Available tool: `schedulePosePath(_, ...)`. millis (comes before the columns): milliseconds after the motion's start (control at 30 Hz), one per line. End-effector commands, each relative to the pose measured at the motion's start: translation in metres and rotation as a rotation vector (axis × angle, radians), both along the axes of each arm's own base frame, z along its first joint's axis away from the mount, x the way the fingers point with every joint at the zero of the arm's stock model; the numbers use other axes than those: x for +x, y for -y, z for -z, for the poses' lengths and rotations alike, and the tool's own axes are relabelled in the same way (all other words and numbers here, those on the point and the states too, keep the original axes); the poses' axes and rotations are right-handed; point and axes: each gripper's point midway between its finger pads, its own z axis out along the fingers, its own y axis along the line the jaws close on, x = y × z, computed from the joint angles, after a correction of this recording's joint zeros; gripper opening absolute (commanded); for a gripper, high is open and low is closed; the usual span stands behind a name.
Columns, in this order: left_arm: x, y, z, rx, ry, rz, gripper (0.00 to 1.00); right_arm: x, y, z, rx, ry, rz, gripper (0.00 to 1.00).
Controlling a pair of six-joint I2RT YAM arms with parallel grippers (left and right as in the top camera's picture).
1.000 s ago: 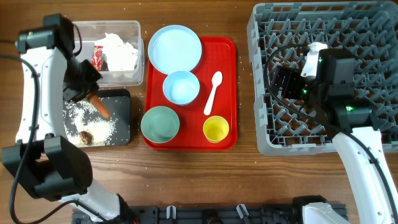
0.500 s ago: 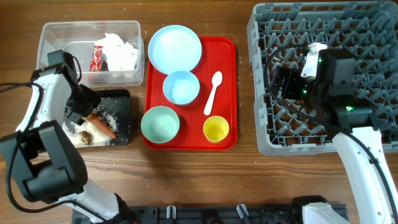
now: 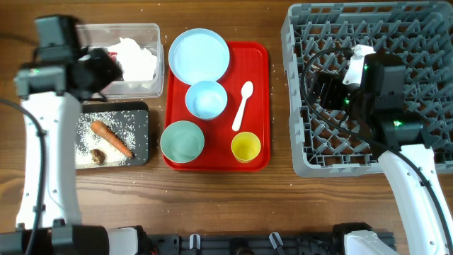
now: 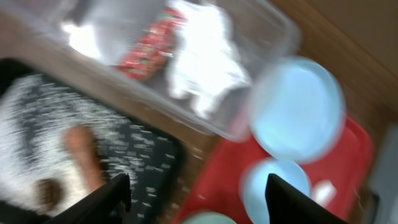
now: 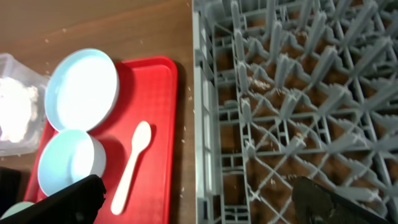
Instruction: Sort waste into correct bins and load items into the dishwasher rack
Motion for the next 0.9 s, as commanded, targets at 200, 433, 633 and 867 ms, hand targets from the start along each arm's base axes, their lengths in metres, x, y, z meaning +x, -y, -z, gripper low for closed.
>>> schedulePosePath(200,0.011,0.166,0.065,0.021,-0.120,0.493,0.77,0.005,-0.019,-0.017,0.088,0.049,-0.079,1.00)
schedulePosePath(433,0.018,0.216,0.116,0.035,-0.175,0.596,0.76,0.010,-0.036,0.002,0.125,-0.017,-0.095,0.93)
schedulePosePath(633,0.024,0.214,0.115,0.033,-0.158,0.586,0.82,0.020,-0.082,0.005,0.158,-0.006,-0.156,0.86)
schedulePosePath(867,0.039,0.182,0.109,-0.005,-0.142,0.454,0.91,0.034,-0.129,0.011,0.114,-0.018,-0.196,0.83)
